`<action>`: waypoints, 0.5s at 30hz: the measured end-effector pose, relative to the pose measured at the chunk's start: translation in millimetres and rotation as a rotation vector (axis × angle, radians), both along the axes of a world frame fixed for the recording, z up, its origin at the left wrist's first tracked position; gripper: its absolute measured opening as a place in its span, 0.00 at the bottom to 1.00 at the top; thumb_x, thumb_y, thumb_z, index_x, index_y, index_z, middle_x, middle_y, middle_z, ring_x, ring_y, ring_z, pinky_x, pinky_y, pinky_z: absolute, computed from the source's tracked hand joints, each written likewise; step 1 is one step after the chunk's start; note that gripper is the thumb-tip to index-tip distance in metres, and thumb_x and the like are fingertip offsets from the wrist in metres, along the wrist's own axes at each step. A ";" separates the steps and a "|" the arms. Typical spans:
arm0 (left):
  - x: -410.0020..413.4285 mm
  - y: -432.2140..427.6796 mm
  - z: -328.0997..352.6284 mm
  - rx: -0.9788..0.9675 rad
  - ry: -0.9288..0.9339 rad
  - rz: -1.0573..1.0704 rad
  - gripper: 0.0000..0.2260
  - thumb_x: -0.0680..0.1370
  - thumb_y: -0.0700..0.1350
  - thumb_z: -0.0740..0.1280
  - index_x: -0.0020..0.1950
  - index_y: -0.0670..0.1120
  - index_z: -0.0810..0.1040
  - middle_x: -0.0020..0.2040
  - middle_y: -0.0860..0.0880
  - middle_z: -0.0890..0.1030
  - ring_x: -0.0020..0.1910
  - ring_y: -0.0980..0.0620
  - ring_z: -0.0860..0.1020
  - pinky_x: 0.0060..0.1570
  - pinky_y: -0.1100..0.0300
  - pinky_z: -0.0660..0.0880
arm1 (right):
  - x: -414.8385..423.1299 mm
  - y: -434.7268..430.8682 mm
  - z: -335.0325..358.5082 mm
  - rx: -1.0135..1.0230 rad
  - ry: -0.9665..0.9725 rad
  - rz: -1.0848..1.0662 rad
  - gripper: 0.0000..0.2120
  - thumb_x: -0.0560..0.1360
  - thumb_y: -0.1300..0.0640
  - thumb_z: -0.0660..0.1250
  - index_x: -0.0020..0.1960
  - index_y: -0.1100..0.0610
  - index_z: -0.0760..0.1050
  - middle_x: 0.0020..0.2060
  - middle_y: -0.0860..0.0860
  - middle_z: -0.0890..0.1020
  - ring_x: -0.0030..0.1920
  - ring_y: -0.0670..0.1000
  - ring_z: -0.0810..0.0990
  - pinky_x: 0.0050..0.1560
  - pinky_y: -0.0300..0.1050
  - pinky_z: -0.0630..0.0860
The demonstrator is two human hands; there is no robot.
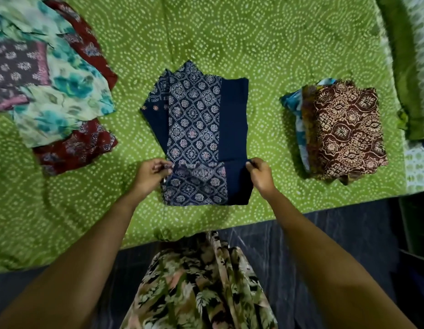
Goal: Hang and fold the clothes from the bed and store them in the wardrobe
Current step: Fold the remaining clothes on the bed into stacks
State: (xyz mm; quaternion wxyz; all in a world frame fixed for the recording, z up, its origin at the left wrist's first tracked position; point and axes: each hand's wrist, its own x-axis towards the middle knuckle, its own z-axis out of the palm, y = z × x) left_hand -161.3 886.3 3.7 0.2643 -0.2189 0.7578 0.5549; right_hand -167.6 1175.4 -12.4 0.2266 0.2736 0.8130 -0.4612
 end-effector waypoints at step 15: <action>-2.5 12.8 -110.0 -0.538 0.348 -0.714 0.23 0.78 0.44 0.64 0.73 0.46 0.63 0.75 0.48 0.57 0.75 0.47 0.56 0.73 0.46 0.55 | -1.4 -63.3 -94.1 0.394 0.065 1.077 0.27 0.81 0.46 0.43 0.77 0.51 0.41 0.76 0.52 0.41 0.75 0.50 0.36 0.75 0.58 0.42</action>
